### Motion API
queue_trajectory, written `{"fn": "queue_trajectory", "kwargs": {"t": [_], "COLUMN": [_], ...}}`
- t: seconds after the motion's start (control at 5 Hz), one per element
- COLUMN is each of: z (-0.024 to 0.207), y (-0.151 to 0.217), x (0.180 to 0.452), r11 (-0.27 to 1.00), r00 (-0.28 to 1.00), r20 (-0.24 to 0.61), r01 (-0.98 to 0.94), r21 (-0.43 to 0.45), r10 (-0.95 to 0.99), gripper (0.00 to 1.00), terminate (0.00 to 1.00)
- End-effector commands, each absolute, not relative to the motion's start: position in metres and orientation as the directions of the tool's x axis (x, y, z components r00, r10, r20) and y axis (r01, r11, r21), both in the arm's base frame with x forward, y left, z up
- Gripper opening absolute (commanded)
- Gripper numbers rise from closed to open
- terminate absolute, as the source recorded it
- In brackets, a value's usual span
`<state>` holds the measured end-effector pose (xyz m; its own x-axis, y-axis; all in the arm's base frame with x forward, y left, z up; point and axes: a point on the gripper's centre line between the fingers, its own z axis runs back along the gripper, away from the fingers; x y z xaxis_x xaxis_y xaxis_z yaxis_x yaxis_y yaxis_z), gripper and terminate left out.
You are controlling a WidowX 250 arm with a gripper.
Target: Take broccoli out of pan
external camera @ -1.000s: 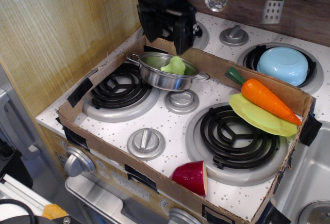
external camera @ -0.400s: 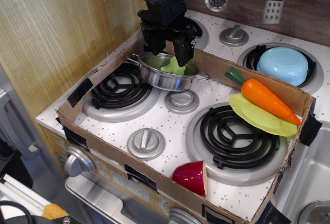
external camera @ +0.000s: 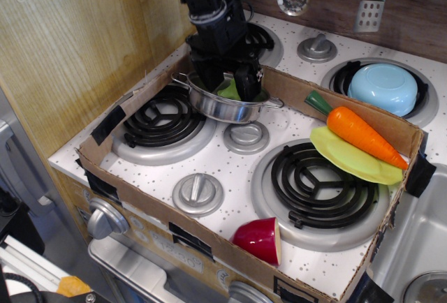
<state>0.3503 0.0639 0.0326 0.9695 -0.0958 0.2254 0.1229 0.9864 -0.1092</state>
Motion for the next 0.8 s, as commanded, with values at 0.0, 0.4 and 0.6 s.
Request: {"fn": "queue_trajectory", "kwargs": {"t": [0.0,0.4,0.6], "z": [0.034,0.04,0.048], "y": [0.068,0.067,0.066], "x": [0.365,0.368,0.364], "r11": [0.992,0.995,0.994], "r00": [0.959,0.959,0.961], "r20": [0.282,0.27,0.256], "r01": [0.072,0.099,0.106], "r21": [-0.099,-0.032,-0.005], "r10": [-0.041,-0.086,-0.101], "gripper": [1.0,0.0,0.0], "terminate": [0.0,0.0,0.0]}}
